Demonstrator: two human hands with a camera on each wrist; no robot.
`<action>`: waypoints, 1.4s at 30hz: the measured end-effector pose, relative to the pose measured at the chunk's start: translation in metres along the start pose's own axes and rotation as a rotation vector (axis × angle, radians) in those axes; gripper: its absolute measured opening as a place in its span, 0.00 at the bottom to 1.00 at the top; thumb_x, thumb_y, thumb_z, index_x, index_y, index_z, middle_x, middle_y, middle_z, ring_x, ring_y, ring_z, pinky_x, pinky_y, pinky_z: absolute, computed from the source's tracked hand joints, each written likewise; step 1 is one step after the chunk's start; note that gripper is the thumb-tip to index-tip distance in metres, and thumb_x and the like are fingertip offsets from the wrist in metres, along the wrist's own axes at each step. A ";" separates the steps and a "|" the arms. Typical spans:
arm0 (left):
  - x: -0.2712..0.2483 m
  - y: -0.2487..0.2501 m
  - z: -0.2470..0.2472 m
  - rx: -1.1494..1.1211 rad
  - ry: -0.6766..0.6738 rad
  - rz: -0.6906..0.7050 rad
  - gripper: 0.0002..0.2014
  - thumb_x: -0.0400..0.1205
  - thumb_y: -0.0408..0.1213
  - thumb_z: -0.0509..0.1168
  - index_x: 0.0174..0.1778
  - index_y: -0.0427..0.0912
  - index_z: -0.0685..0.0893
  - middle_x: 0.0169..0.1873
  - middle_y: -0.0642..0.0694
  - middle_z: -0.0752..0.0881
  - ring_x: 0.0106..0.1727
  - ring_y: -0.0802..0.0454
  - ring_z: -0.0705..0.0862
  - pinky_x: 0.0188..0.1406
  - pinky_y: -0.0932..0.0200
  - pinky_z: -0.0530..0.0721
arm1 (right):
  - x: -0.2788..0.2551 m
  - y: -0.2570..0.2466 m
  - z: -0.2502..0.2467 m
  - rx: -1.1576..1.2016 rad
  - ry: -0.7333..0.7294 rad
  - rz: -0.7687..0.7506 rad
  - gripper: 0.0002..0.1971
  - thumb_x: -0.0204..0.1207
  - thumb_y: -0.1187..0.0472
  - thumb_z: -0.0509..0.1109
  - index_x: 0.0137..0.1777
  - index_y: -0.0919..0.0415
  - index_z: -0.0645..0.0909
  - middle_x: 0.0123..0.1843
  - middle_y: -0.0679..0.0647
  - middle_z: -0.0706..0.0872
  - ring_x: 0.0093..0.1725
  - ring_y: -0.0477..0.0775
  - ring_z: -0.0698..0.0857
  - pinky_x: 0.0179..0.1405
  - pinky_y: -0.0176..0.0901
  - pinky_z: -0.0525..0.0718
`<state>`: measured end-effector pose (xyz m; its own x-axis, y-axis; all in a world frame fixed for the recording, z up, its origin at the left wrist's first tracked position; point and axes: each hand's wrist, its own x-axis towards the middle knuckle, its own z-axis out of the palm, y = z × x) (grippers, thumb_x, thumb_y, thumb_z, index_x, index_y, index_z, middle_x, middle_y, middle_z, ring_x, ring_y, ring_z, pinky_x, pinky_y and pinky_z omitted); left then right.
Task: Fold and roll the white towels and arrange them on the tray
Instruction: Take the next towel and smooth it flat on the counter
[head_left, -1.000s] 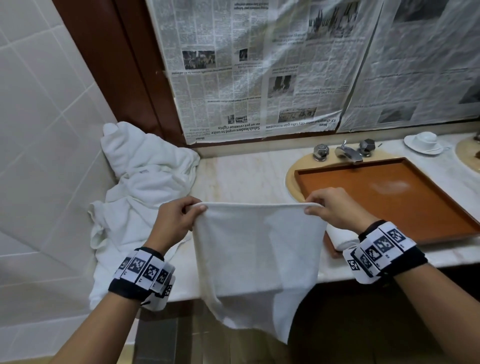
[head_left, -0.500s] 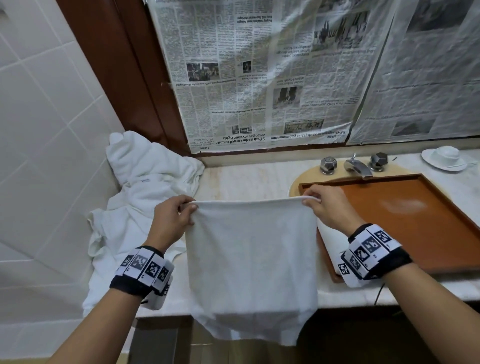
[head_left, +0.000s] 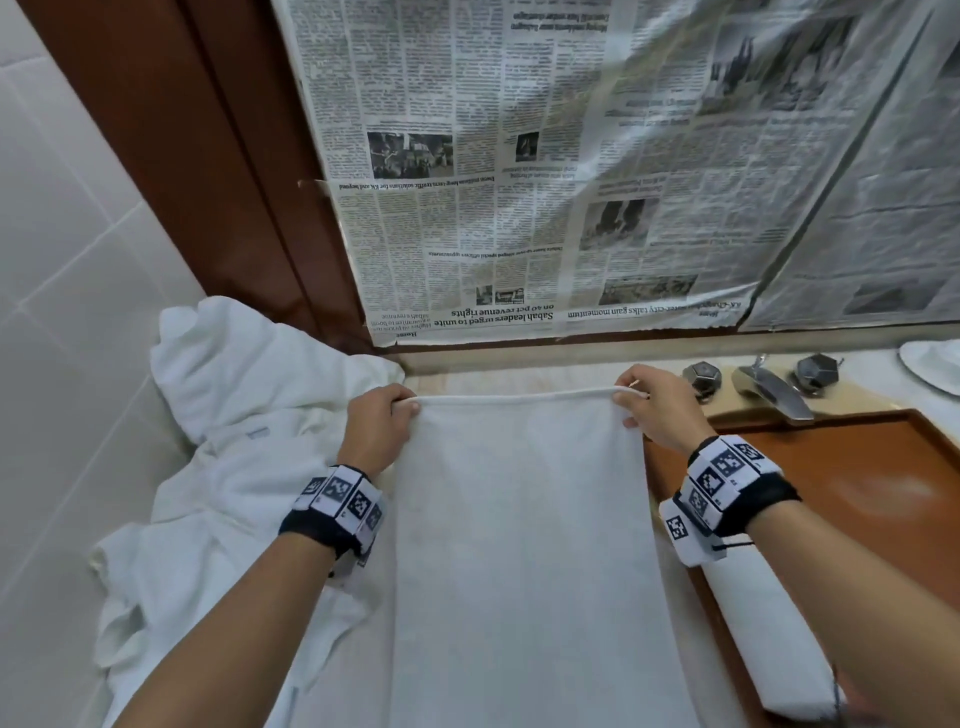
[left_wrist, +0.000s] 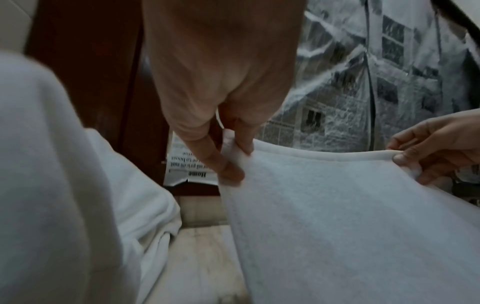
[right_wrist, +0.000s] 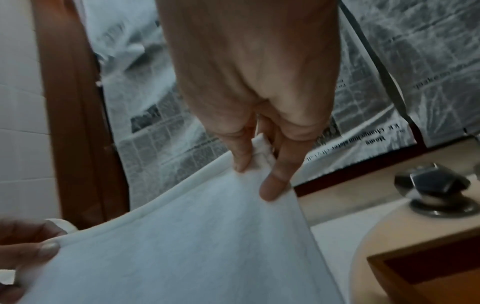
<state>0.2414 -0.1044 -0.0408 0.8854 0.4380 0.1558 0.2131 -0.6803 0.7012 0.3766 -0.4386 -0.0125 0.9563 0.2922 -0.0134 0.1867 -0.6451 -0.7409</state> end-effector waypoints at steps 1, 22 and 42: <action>0.011 -0.006 0.007 0.007 -0.014 -0.011 0.06 0.81 0.35 0.67 0.41 0.45 0.88 0.34 0.50 0.88 0.38 0.45 0.88 0.53 0.47 0.85 | 0.011 0.004 0.008 0.002 0.013 0.021 0.04 0.80 0.64 0.71 0.44 0.58 0.82 0.40 0.57 0.87 0.38 0.61 0.89 0.43 0.57 0.90; 0.123 -0.095 0.118 0.208 -0.092 -0.284 0.06 0.83 0.33 0.67 0.50 0.35 0.87 0.48 0.37 0.88 0.52 0.38 0.84 0.46 0.56 0.73 | 0.137 0.081 0.119 0.021 0.010 0.208 0.06 0.82 0.66 0.67 0.48 0.61 0.86 0.42 0.60 0.88 0.48 0.61 0.80 0.38 0.33 0.66; 0.063 -0.076 0.162 0.575 -0.379 -0.255 0.29 0.89 0.60 0.37 0.86 0.65 0.39 0.87 0.60 0.37 0.88 0.47 0.38 0.84 0.37 0.36 | 0.095 0.072 0.177 -0.662 -0.402 -0.020 0.30 0.88 0.42 0.34 0.86 0.46 0.33 0.86 0.43 0.30 0.86 0.51 0.33 0.85 0.57 0.36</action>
<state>0.3476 -0.1198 -0.1970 0.8390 0.4616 -0.2881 0.5227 -0.8308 0.1911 0.4405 -0.3322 -0.1862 0.8199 0.4599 -0.3408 0.4194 -0.8879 -0.1893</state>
